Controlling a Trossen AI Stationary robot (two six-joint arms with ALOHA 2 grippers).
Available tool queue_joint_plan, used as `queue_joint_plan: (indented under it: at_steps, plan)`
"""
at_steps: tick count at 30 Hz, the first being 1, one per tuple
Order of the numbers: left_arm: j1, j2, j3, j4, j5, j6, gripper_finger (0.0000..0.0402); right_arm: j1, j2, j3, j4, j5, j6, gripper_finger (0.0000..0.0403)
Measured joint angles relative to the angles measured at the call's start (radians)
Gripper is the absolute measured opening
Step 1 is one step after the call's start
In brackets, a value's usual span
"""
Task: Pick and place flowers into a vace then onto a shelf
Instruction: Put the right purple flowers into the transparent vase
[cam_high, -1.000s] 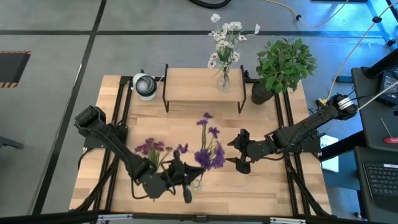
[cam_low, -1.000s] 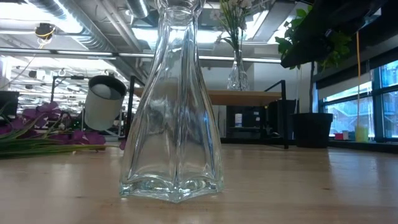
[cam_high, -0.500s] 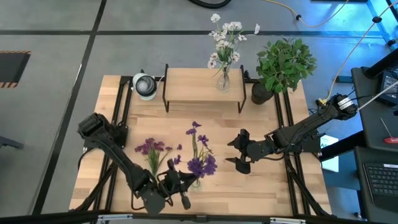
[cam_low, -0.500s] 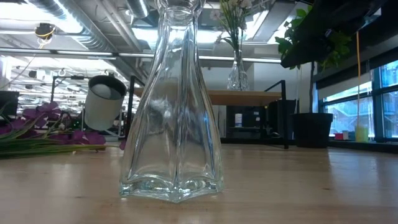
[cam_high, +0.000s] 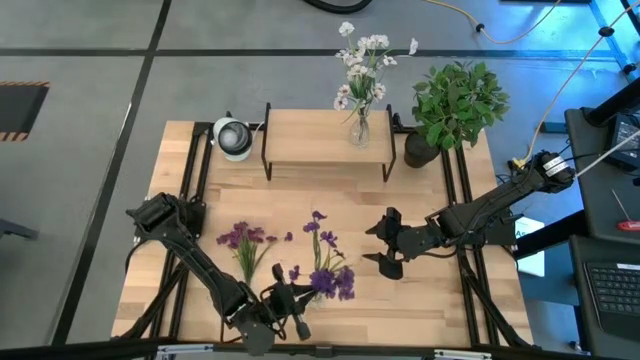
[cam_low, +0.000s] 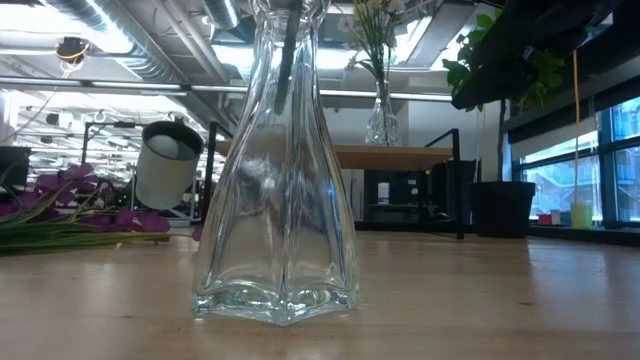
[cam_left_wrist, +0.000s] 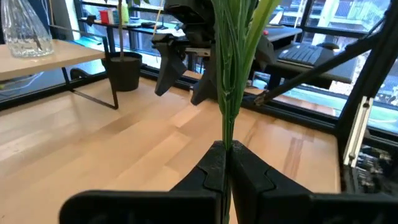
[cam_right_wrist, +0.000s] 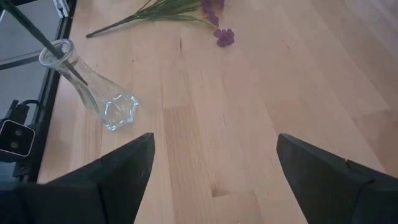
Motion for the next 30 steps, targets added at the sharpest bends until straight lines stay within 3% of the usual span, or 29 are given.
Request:
queue_joint_plan:
  at_steps: [13, 30]
  plan:
    - [-0.024, 0.013, 0.000, -0.128, -0.044, -0.134, 0.0006, 0.000, 0.000, 0.000, 0.000, -0.003, 0.019, 0.0339]
    - [-0.026, 0.126, 0.000, -0.123, -0.093, -0.236, 0.0008, 0.000, 0.000, 0.000, -0.001, 0.000, 0.041, 0.0339]
